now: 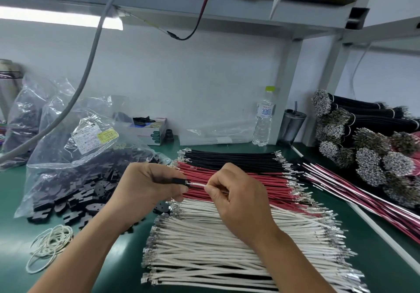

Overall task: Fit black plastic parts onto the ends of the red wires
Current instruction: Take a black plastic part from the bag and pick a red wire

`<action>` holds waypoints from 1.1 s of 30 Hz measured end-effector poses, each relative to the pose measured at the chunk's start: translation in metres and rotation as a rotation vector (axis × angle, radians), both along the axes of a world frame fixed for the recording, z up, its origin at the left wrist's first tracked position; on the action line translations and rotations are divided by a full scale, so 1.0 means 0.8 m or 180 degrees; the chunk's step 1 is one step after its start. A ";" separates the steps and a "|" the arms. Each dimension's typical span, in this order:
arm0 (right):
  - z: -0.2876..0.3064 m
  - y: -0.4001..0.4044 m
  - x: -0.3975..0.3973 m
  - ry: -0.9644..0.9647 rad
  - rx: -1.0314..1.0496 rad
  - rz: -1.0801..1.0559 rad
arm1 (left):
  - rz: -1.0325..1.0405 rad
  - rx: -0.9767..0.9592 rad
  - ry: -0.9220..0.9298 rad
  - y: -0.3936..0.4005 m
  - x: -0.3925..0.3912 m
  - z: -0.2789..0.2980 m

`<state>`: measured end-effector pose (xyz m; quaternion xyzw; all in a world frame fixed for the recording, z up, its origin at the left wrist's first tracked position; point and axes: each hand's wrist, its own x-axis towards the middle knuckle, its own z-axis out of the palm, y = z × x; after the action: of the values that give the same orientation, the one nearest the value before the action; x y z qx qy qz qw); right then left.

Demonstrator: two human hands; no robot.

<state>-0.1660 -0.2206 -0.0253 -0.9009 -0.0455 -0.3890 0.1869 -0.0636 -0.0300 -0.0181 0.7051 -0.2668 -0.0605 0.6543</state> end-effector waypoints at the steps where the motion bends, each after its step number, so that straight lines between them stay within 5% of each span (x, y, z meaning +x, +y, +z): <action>1: 0.001 0.002 -0.001 -0.0100 -0.0376 -0.0169 | 0.0063 0.0113 -0.0090 -0.002 0.001 -0.002; 4: 0.001 0.004 0.001 -0.0201 -0.0805 -0.0306 | 0.0182 0.0289 -0.0243 -0.005 0.002 -0.004; 8: -0.003 -0.001 0.005 0.0139 0.0409 0.0137 | 0.0008 -0.0069 0.0067 0.001 -0.003 0.004; 12: -0.009 -0.005 0.006 0.0352 0.0812 0.0396 | -0.0077 0.0039 0.0062 0.003 -0.007 0.008; 17: -0.006 0.006 0.005 -0.0078 -0.0113 -0.0008 | 0.0125 0.0303 -0.0250 -0.002 -0.004 0.005; 24: -0.008 0.003 0.007 0.0115 0.0720 0.0406 | -0.0056 0.0151 -0.0040 0.003 -0.008 0.008; 33: -0.010 0.012 0.010 -0.0005 0.0458 0.0402 | -0.0174 0.0147 -0.0092 0.003 -0.005 0.003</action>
<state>-0.1579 -0.2110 -0.0332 -0.8802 -0.0743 -0.3794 0.2752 -0.0676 -0.0273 -0.0157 0.7133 -0.2939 -0.0743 0.6320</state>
